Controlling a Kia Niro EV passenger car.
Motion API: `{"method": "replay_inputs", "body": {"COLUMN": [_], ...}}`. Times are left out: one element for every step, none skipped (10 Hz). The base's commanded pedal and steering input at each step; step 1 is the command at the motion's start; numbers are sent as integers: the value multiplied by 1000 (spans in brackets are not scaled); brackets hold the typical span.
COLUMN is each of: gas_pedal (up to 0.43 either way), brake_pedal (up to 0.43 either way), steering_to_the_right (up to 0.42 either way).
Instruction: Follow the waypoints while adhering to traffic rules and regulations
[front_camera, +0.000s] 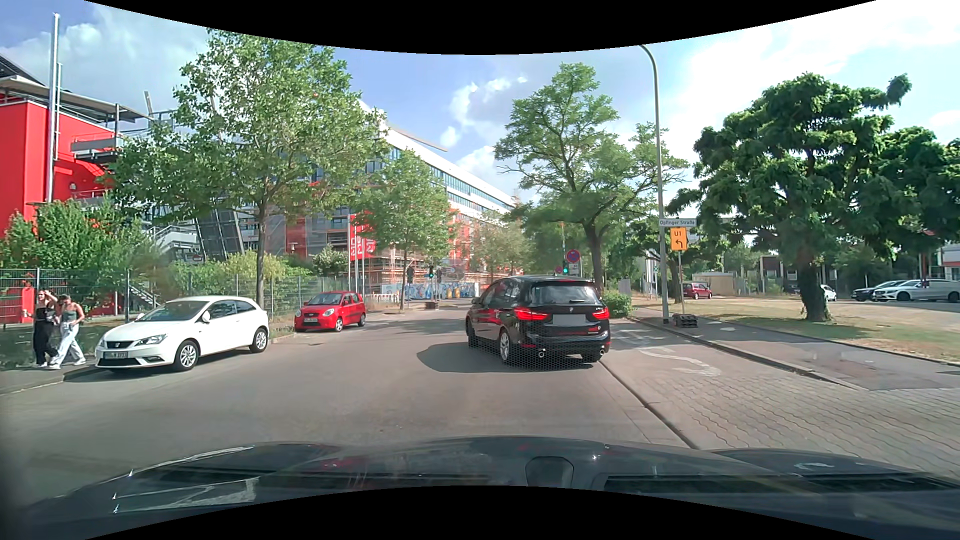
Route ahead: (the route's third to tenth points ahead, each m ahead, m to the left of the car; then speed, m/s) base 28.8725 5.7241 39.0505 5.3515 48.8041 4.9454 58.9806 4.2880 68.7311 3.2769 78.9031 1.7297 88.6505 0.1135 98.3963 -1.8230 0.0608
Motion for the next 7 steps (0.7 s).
{"method": "replay_inputs", "body": {"gas_pedal": [0,0,0,20,79,118,169], "brake_pedal": [0,0,0,0,0,0,0], "steering_to_the_right": [-6,-7,-8,-8,-8,-9,-9]}}
